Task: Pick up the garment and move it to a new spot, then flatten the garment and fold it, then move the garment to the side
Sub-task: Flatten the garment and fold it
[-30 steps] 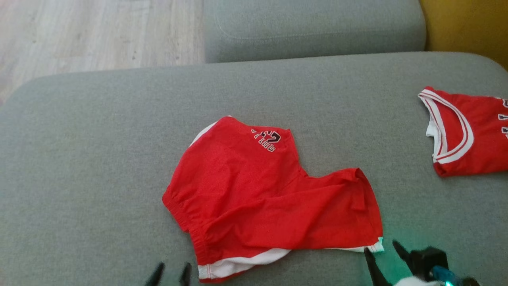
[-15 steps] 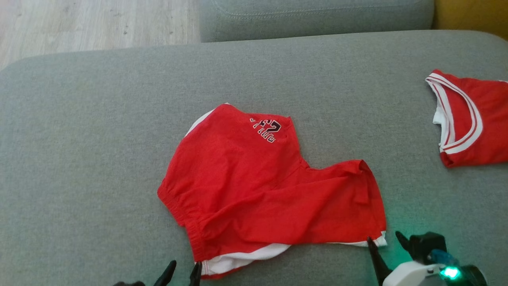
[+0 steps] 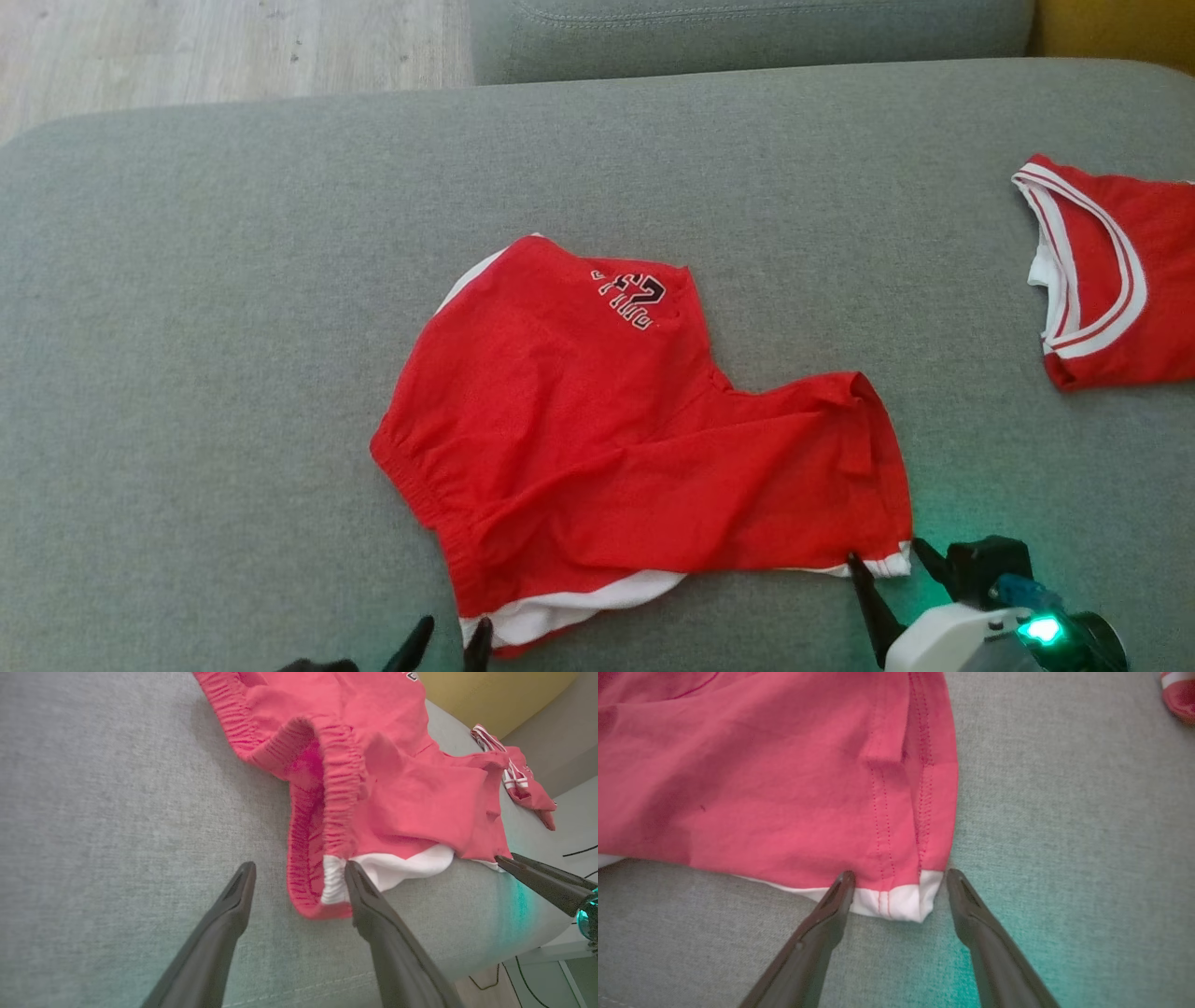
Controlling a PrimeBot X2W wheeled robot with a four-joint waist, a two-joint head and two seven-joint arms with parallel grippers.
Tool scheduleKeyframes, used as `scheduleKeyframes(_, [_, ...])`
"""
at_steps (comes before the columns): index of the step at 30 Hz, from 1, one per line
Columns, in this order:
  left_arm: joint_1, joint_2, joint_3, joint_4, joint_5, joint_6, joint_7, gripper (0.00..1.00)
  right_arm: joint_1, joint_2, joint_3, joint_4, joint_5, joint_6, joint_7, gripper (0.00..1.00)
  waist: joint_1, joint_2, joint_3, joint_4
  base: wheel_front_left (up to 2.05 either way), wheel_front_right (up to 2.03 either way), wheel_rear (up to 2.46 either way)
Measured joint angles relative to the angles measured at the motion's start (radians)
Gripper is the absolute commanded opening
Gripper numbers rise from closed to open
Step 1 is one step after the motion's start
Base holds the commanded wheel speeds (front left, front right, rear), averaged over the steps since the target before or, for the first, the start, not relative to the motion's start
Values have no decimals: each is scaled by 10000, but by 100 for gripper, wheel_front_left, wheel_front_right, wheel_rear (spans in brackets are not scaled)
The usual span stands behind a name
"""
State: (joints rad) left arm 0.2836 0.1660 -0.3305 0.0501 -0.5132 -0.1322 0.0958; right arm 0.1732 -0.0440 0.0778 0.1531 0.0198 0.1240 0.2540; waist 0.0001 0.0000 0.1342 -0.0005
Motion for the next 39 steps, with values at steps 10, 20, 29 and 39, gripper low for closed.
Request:
scheduleKeyframes(10, [-414,121,-593,226,-343,0,144,100,-194,-4,272,173,163,0,-46,100,0,0,148,-81,0,0,0])
scheduleKeyframes(20, [-741,481,-1358,431,-1020,0,123,0,-461,-8,644,520,1026,0,-111,0,0,0,101,-235,0,0,0])
scheduleKeyframes(29, [-695,1185,-1358,-1049,-2500,0,-90,0,-427,-6,324,-1097,4704,0,8,0,-1,0,-421,-296,0,0,0])
scheduleKeyframes(39, [-639,2600,2,-5526,-4911,0,972,0,-607,6,-1095,-5695,8174,0,1659,0,-2,0,-806,-506,0,0,0])
